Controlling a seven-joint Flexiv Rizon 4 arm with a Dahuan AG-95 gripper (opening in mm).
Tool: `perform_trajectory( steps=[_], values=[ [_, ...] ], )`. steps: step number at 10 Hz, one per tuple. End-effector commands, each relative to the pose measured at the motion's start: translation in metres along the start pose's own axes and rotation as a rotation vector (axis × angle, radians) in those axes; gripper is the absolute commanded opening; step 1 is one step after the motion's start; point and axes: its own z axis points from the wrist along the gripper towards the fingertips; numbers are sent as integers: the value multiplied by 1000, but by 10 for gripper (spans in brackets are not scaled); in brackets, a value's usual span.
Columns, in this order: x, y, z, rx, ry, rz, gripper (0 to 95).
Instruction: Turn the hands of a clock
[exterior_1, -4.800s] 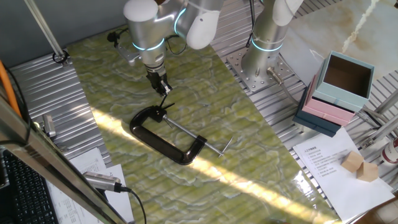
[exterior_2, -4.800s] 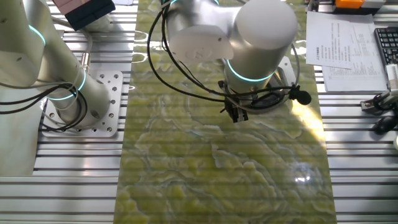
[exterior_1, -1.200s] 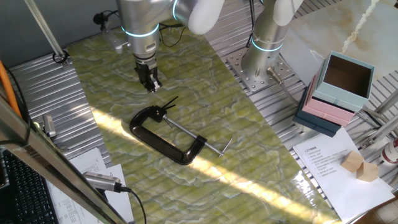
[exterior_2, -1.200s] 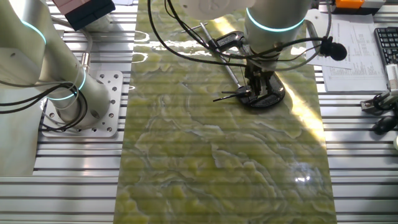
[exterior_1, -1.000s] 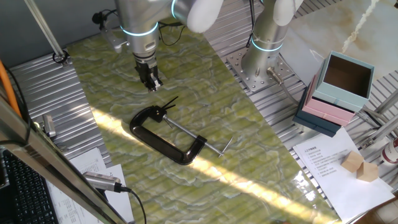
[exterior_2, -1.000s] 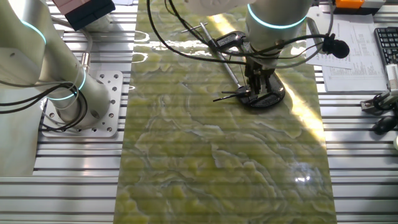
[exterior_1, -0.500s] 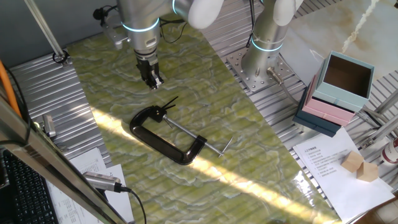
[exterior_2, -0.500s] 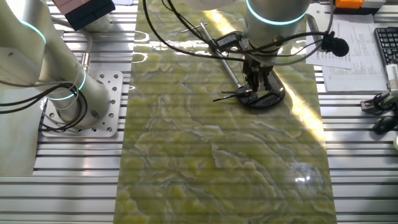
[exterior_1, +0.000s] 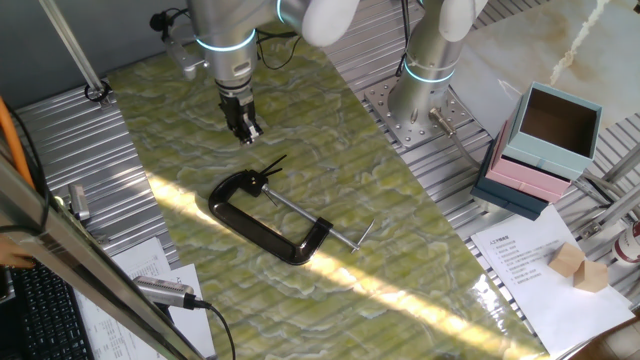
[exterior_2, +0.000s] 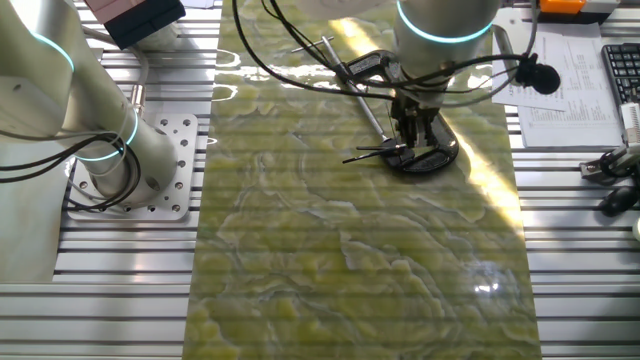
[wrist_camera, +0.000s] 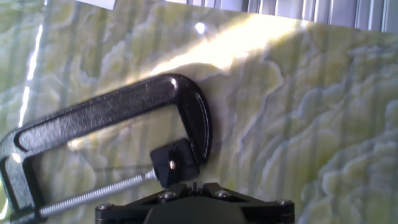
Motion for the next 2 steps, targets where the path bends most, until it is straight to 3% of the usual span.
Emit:
perform_trajectory(
  steps=[1,2],
  values=[
    [-3,0,2,-2,-4,-12,0],
    [-3,0,2,-1,-4,-11,0]
  ],
)
